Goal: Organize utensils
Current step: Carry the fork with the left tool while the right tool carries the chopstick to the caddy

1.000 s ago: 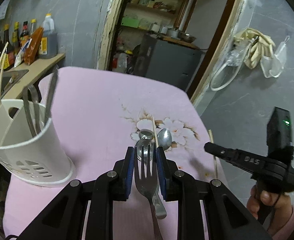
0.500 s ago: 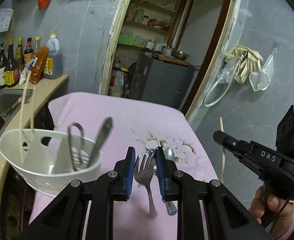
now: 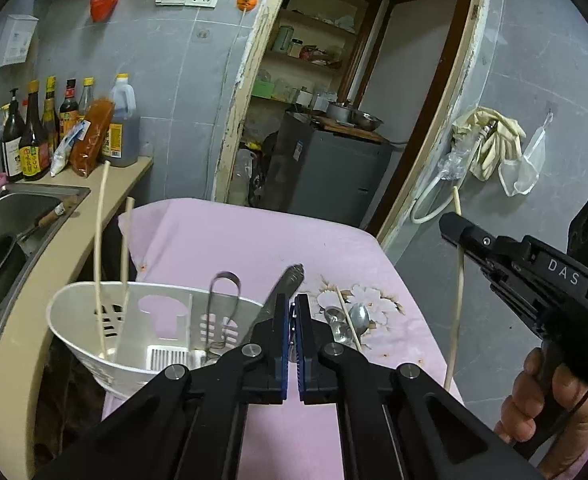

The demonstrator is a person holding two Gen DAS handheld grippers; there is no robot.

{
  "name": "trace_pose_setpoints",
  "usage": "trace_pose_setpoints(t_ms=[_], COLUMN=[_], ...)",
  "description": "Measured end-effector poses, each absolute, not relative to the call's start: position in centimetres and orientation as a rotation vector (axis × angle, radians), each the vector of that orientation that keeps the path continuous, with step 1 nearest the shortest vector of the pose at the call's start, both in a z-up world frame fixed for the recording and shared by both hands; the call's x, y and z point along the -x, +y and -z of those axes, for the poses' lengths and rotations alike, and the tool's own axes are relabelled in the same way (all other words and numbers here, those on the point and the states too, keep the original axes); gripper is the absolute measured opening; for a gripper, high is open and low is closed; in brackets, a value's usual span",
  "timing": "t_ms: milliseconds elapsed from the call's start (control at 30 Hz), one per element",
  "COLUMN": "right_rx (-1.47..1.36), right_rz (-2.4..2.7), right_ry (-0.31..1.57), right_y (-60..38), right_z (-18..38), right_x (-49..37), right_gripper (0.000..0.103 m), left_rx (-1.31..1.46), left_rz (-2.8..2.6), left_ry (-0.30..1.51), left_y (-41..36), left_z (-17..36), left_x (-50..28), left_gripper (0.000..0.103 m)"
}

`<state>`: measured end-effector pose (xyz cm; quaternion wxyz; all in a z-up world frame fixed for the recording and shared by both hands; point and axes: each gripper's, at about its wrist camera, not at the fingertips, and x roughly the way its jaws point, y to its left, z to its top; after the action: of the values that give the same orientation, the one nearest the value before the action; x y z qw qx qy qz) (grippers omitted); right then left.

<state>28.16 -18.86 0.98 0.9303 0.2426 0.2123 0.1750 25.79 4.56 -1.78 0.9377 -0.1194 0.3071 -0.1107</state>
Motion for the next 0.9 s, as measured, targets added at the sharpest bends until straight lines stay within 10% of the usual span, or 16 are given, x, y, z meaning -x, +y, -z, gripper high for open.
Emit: trace_pose_setpoints(t_ms=[900], right_rx=[-0.398], right_rz=[-0.357], right_ry=[0.132], right_y=[-6.2], right_z=[-0.5], right_x=[-33.6], right_gripper=[0.004], left_rx=[0.066], left_rz=[-0.022], left_ry=[0.662], left_y=[18.7], left_z=[-5.8], left_x=[-25.1], left_gripper=[0.003])
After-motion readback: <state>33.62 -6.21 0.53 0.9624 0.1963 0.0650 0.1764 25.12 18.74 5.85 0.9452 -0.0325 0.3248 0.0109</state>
